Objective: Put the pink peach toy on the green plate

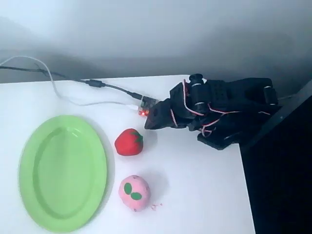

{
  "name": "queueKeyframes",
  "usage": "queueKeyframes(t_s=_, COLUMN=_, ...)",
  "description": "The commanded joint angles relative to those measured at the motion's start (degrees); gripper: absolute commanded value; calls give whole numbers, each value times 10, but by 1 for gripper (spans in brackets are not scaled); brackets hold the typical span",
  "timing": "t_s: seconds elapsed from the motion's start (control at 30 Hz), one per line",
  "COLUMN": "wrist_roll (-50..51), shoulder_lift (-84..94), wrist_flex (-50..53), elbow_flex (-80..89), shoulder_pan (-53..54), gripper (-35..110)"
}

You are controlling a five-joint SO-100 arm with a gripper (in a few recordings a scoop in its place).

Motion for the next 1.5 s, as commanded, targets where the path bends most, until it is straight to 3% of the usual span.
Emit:
queueKeyframes(t_s=0.0, wrist_roll=-2, shoulder_lift=13, wrist_flex=9, elbow_flex=32, shoulder_pan=13, gripper=0)
queueKeyframes(t_s=0.5, wrist_roll=-5, shoulder_lift=13, wrist_flex=4, elbow_flex=32, shoulder_pan=18, gripper=0)
queueKeyframes(t_s=0.63, wrist_roll=-58, shoulder_lift=8, wrist_flex=-187, elbow_flex=-12, shoulder_pan=47, gripper=0)
queueKeyframes(t_s=0.77, wrist_roll=-97, shoulder_lift=-84, wrist_flex=-310, elbow_flex=-222, shoulder_pan=56, gripper=0)
queueKeyframes(t_s=0.83, wrist_roll=-98, shoulder_lift=-179, wrist_flex=-318, elbow_flex=-375, shoulder_pan=38, gripper=0)
queueKeyframes(t_s=0.87, wrist_roll=-80, shoulder_lift=-220, wrist_flex=-318, elbow_flex=-432, shoulder_pan=26, gripper=0)
queueKeyframes(t_s=0.93, wrist_roll=-25, shoulder_lift=-297, wrist_flex=-298, elbow_flex=-526, shoulder_pan=1, gripper=24)
queueKeyframes(t_s=0.97, wrist_roll=1, shoulder_lift=-345, wrist_flex=-250, elbow_flex=-579, shoulder_pan=-26, gripper=36)
queueKeyframes(t_s=1.07, wrist_roll=111, shoulder_lift=-481, wrist_flex=-95, elbow_flex=-694, shoulder_pan=-130, gripper=48)
queueKeyframes(t_s=1.17, wrist_roll=231, shoulder_lift=-604, wrist_flex=-4, elbow_flex=-748, shoulder_pan=-265, gripper=49)
queueKeyframes(t_s=1.3, wrist_roll=390, shoulder_lift=-722, wrist_flex=-38, elbow_flex=-733, shoulder_pan=-419, gripper=46)
queueKeyframes(t_s=1.47, wrist_roll=429, shoulder_lift=-899, wrist_flex=-102, elbow_flex=-818, shoulder_pan=-473, gripper=47)
